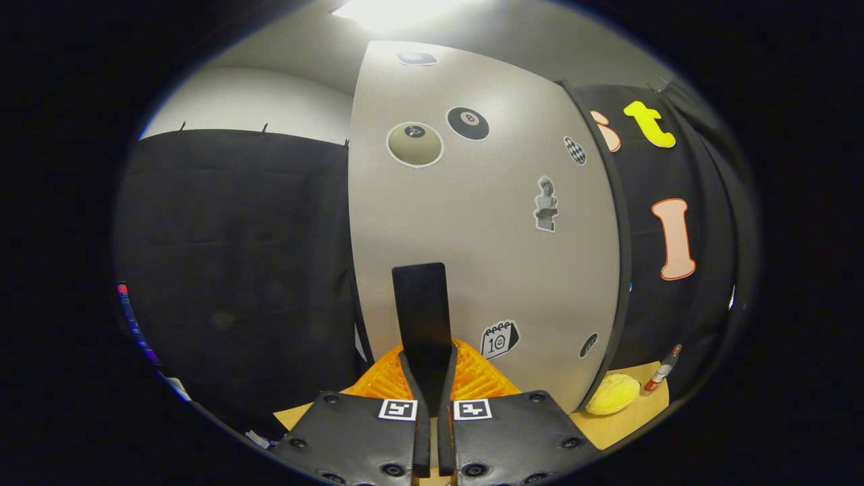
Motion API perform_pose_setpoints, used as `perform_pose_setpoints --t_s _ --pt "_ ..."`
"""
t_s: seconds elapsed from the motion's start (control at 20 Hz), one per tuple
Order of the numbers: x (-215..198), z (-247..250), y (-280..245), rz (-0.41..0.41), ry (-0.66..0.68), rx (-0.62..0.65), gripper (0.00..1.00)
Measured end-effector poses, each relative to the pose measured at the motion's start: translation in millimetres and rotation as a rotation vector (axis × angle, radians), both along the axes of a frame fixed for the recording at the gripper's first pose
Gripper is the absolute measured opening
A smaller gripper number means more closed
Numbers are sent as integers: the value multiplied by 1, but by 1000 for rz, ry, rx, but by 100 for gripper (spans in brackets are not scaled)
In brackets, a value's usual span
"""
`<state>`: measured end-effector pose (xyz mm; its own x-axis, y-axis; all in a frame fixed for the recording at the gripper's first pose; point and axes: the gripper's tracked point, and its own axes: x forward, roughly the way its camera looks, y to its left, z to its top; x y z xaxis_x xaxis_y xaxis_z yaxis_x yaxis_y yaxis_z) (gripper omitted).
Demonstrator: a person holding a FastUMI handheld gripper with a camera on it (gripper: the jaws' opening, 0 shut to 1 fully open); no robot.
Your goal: Open the shoe cabinet door, grab the shoes and put them into the shoe cabinet, then close the shoe cabinet door.
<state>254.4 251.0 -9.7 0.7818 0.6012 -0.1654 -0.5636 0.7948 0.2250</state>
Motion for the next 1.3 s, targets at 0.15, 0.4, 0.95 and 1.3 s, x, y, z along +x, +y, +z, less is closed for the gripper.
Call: perform_pose_setpoints --t_s 0.15,0.4,0.95,1.3 --pt "-4 2 -12 -28 -9 -24 6" --pt "-2 2 -36 -104 -12 -34 5" --pt "15 0 -106 -404 -27 -106 4" --pt "16 2 -100 -352 -57 -66 4"
